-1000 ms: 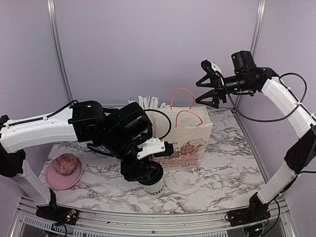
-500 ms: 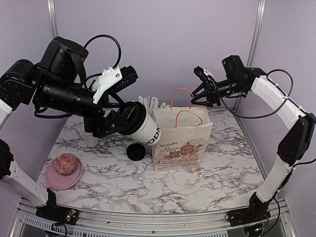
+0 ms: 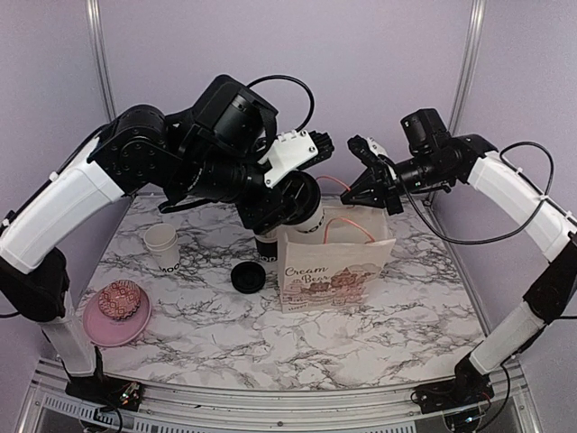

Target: Pack the takeout coffee

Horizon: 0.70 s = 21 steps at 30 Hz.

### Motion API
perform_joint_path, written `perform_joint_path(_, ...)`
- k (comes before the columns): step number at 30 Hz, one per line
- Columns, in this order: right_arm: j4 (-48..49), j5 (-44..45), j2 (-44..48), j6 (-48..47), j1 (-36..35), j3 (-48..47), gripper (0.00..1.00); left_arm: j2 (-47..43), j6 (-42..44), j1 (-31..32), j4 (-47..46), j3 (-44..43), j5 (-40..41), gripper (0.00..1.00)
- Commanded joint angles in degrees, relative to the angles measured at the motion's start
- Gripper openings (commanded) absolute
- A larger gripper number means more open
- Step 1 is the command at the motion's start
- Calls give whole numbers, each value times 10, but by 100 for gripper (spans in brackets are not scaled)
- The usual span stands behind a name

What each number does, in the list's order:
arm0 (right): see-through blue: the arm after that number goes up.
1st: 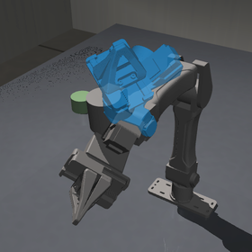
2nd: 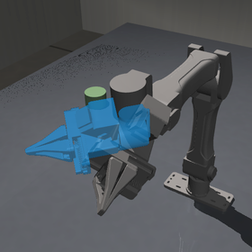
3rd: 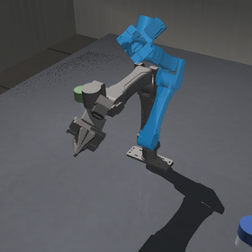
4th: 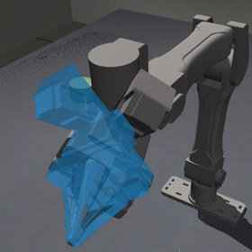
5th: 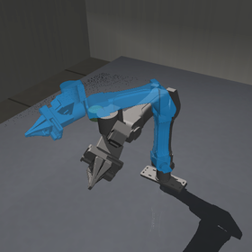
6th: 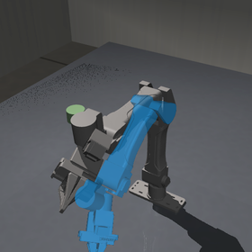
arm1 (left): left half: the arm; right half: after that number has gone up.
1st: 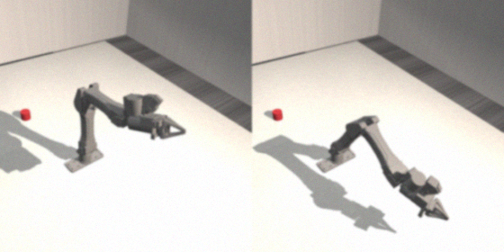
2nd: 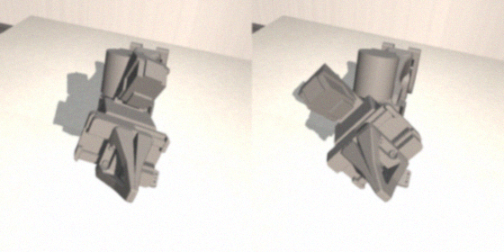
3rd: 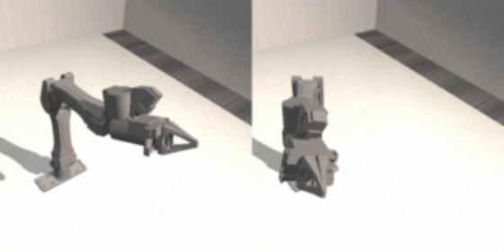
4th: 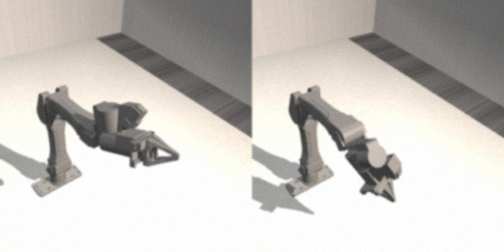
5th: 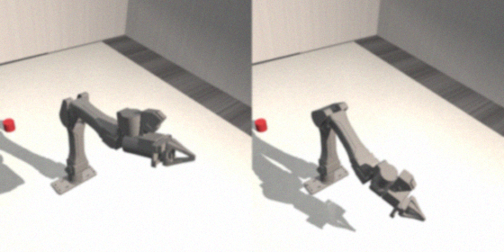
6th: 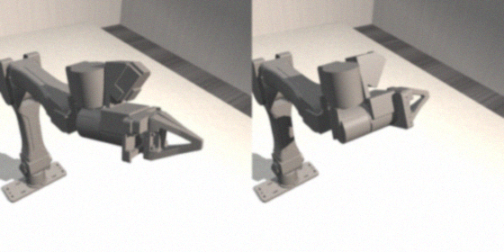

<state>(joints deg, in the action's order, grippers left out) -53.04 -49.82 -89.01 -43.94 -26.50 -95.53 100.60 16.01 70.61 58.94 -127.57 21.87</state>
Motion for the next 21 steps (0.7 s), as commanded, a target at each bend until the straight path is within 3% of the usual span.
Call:
perform_joint_path(1, 26, -10, 49, 22, 0, 20, 0, 16, 34, 3, -34, -24, 28, 52)
perform_joint_path(9, 35, -48, 80, 56, -7, 43, 0, 52, 36, 4, -41, -17, -32, 50)
perform_joint_path(21, 35, -100, 118, 51, -13, 88, 0, 39, 25, 33, -41, 87, -10, 47)
